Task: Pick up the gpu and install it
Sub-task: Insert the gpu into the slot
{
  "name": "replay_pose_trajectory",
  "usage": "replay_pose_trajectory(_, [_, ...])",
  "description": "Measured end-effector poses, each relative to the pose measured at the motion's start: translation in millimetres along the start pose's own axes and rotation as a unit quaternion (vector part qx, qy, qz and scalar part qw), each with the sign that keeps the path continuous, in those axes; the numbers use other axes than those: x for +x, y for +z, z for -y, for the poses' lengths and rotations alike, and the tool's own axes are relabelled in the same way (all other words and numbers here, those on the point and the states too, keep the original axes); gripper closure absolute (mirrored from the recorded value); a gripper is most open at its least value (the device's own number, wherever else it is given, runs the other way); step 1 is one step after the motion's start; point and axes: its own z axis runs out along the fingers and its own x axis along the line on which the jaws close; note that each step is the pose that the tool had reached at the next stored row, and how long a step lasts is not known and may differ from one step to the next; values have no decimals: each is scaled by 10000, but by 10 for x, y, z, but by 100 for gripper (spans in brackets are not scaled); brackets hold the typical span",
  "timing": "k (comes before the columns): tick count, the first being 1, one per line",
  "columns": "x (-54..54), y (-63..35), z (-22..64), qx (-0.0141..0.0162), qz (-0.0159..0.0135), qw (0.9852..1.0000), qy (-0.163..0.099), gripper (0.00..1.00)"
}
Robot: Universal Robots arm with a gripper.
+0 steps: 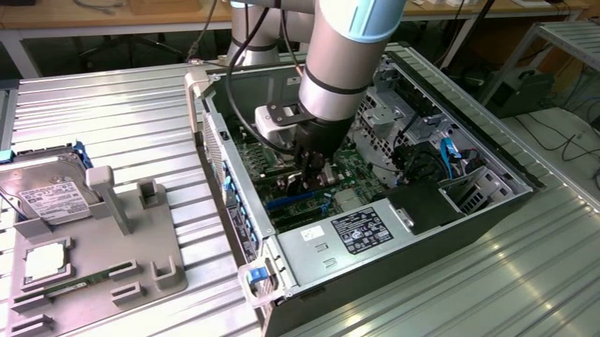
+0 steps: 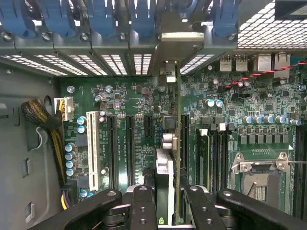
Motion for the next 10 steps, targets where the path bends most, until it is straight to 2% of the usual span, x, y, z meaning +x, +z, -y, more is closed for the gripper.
replay_pose_trajectory(4, [1,23,-2,-30,-1,10000,3,72])
replay_pose_trajectory(10, [3,48,-2,-35,-1,10000,3,72])
